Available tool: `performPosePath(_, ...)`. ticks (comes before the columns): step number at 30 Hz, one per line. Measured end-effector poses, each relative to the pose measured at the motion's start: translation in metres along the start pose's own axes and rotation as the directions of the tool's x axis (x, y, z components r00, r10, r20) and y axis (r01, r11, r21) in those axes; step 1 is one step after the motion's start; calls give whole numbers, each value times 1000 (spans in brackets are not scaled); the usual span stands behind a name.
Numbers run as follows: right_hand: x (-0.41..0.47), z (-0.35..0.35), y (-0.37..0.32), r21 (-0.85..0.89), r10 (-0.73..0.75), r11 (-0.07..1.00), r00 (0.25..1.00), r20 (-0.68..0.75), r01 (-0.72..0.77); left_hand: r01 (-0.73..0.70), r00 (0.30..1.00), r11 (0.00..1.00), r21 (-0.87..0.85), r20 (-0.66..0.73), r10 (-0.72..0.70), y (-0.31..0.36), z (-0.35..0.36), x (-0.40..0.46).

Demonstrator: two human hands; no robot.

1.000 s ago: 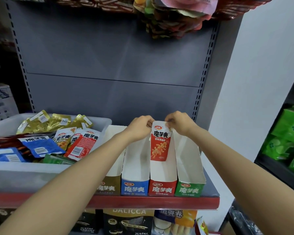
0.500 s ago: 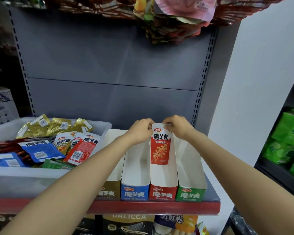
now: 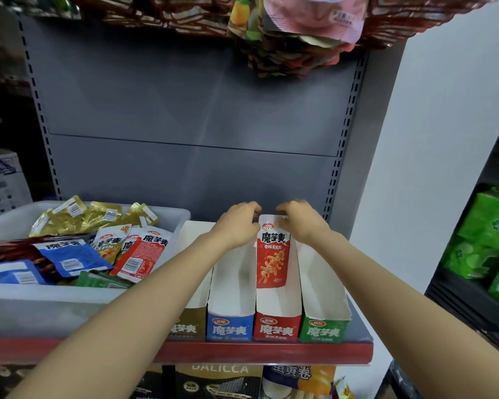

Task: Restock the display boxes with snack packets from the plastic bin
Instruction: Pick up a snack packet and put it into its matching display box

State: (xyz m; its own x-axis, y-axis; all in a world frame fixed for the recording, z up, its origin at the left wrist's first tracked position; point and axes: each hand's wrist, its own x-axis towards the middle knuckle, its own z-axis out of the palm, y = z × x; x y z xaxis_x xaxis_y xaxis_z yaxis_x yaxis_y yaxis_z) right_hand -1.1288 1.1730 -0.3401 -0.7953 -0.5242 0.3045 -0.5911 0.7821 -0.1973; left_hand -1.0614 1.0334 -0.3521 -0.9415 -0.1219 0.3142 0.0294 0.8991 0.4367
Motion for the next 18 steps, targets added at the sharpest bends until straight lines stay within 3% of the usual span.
performPosePath(3,-11,-3,-12,37,-46,998,993,-111,50,-33,998,988,148,-52,41,2,-13,-13)
performPosePath(7,-35,-12,-49,255,-117,954,980,-161,156,-60,989,966,251,-113,91,5,-42,-45)
performPosePath(13,-64,-8,-110,450,-149,870,977,-152,203,-31,965,993,113,-256,59,-38,-98,-113)
performPosePath(16,-67,5,-144,476,-172,854,977,-128,212,85,948,995,50,-313,-66,-77,-124,-137)
performPosePath(18,-63,14,-167,477,-199,851,975,-96,220,171,951,984,57,-269,-150,-107,-136,-144)
